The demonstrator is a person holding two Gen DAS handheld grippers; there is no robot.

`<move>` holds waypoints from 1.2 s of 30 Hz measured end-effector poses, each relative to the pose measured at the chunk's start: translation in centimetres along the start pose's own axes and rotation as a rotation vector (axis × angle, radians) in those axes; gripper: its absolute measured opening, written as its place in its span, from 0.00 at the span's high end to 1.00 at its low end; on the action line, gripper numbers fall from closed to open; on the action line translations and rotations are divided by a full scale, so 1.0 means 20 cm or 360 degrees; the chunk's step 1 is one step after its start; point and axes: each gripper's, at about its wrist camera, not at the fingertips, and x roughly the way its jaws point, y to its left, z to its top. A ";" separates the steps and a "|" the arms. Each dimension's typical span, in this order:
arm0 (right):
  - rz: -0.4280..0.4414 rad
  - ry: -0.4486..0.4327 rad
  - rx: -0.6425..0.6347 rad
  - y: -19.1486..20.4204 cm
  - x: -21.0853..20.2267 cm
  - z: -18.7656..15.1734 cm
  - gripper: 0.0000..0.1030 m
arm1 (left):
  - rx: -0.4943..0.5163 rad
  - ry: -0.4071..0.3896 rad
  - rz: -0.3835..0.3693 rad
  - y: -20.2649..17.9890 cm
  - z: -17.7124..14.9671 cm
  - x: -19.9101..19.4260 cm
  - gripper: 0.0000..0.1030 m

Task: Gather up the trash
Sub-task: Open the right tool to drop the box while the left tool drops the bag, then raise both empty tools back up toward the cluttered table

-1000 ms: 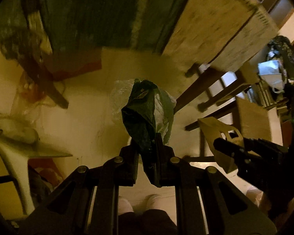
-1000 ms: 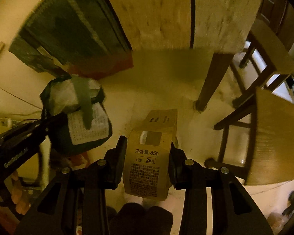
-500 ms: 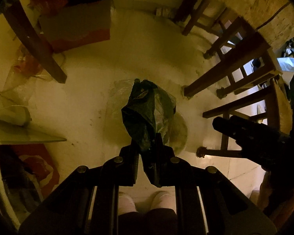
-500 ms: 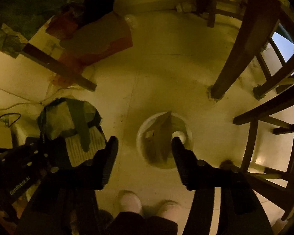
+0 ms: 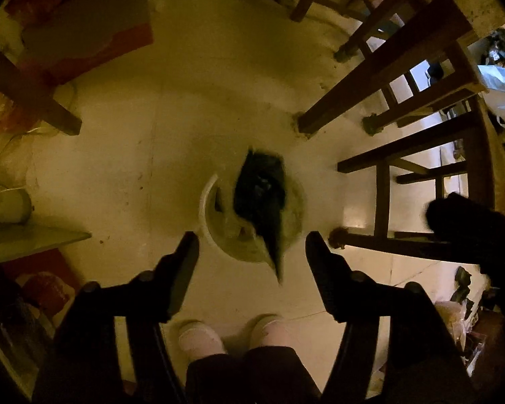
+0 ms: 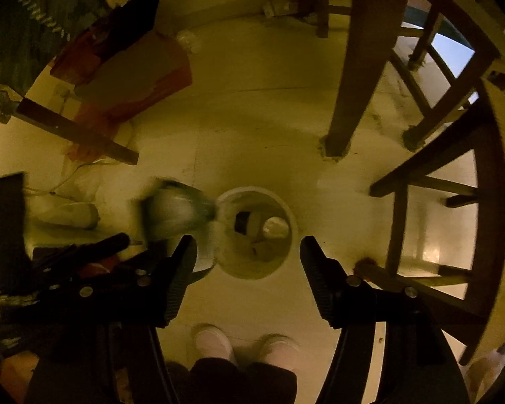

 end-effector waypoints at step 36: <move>0.0011 -0.0819 -0.0201 0.71 -2.11 0.01 0.42 | 0.0275 -0.0983 -0.0011 -0.24 -0.21 -2.63 0.38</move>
